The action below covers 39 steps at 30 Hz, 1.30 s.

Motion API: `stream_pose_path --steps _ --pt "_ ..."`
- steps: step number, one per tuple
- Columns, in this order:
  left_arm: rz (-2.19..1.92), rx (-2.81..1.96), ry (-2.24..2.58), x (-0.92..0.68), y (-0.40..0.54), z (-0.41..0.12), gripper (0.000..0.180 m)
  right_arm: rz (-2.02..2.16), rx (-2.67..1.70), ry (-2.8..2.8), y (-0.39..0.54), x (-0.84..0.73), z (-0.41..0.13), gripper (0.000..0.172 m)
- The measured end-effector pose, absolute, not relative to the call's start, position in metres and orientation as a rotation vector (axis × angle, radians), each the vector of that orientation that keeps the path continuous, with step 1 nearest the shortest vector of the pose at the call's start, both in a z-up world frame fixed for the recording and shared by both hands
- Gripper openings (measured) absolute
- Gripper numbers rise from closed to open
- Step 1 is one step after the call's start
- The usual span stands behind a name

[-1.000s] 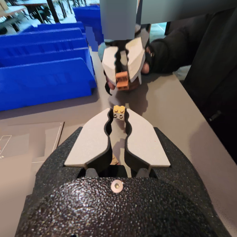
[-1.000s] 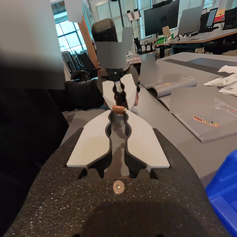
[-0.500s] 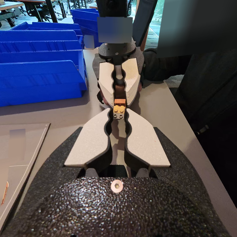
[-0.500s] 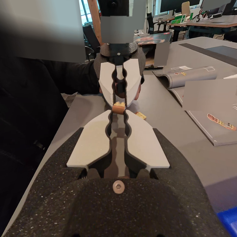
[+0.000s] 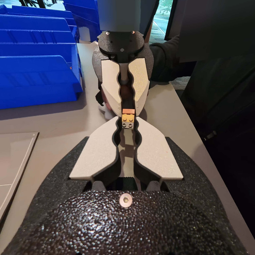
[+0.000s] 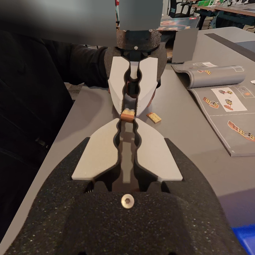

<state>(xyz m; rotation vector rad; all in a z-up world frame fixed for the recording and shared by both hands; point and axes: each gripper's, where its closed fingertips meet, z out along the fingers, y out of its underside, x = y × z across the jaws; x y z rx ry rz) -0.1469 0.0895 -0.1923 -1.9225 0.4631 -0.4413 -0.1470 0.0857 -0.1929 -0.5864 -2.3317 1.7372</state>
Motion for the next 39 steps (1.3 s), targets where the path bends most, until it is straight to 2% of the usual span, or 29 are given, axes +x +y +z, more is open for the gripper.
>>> stream_pose_path --steps 18,39 --pt "-0.400 -2.023 0.581 -0.135 0.088 -0.215 0.016 1.611 -0.569 -2.556 0.083 -0.135 -0.217 0.016" --pt "-0.429 -1.979 0.529 -0.139 0.092 -0.215 0.016 1.676 -0.703 -2.528 0.088 -0.138 -0.214 0.017"
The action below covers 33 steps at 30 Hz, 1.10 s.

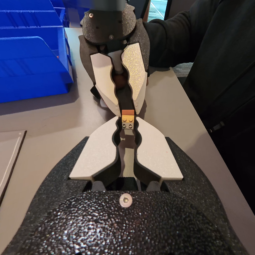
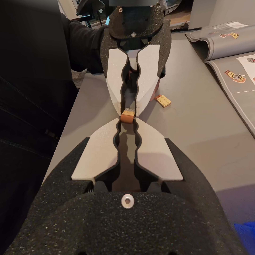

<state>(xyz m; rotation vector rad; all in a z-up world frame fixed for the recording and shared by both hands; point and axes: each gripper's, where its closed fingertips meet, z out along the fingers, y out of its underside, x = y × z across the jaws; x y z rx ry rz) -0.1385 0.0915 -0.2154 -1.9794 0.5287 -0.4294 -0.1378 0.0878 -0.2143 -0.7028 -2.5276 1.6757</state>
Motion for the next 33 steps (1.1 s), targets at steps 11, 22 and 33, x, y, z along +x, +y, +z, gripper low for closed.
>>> stream_pose_path --steps 11,22,33 --pt "-0.463 -1.912 0.471 -0.139 0.095 -0.204 0.016 1.747 -0.677 -2.469 0.090 -0.139 -0.203 0.016" --pt "-0.514 -1.841 0.443 -0.134 0.097 -0.192 0.016 1.864 -0.659 -2.453 0.090 -0.135 -0.194 0.016" --pt "-0.558 -1.739 0.392 -0.134 0.097 -0.176 0.016 1.991 -0.634 -2.356 0.089 -0.136 -0.179 0.016"
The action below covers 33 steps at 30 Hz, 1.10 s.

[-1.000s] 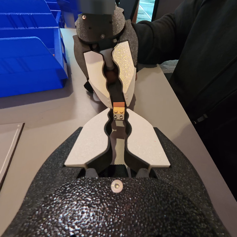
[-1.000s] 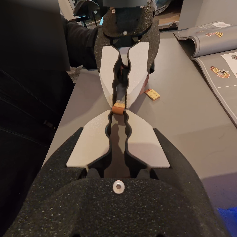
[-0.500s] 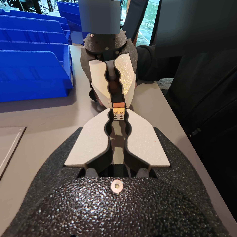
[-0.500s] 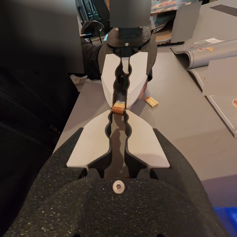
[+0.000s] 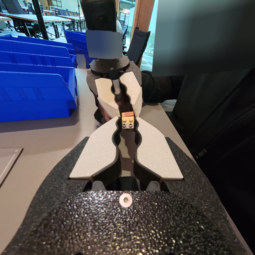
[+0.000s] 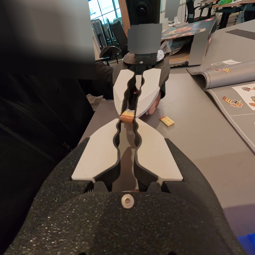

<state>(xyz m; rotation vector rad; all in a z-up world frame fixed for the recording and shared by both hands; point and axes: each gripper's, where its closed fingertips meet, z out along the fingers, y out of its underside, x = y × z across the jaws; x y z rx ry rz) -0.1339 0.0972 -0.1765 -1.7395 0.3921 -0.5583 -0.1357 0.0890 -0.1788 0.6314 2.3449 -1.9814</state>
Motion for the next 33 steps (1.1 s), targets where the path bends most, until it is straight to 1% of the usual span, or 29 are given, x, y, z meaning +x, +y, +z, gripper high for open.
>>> stream_pose_path --steps 11,28,33 --pt "-0.530 -1.684 0.262 -0.148 0.105 -0.168 0.016 -2.060 0.776 2.372 0.097 -0.150 -0.170 0.016" --pt "-0.492 -1.719 0.283 -0.146 0.106 -0.172 0.016 -2.013 0.756 2.445 0.097 -0.149 -0.177 0.016" --pt "-0.583 -1.699 0.301 -0.142 0.102 -0.170 0.016 -2.034 0.720 2.409 0.092 -0.146 -0.175 0.016"
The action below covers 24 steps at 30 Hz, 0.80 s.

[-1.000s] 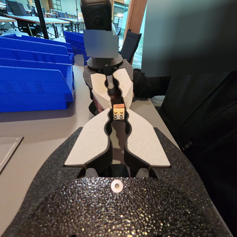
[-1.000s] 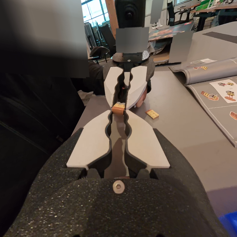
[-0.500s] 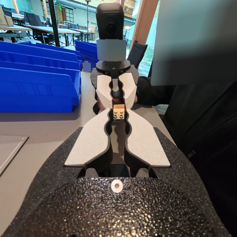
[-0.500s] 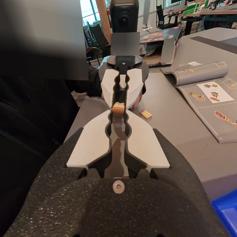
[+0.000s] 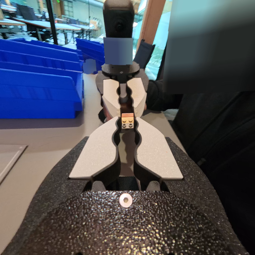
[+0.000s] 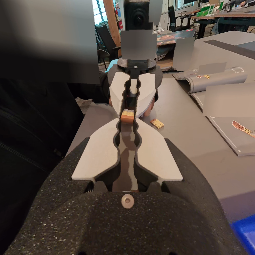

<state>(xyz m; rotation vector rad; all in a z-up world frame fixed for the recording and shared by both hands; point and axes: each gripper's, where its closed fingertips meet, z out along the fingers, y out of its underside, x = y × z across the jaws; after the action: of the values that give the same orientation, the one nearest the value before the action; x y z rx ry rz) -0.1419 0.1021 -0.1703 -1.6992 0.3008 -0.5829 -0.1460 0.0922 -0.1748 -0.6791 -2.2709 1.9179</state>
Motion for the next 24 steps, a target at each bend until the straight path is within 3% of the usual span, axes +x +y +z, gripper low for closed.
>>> stream_pose_path --steps 13,24 --pt "-0.551 -1.654 0.247 -0.154 0.101 -0.160 0.030 1.930 -0.653 -2.171 0.094 -0.150 -0.166 0.016" --pt "-0.558 -1.692 0.286 -0.148 0.099 -0.168 0.017 1.936 -0.669 -2.168 0.094 -0.152 -0.166 0.016"
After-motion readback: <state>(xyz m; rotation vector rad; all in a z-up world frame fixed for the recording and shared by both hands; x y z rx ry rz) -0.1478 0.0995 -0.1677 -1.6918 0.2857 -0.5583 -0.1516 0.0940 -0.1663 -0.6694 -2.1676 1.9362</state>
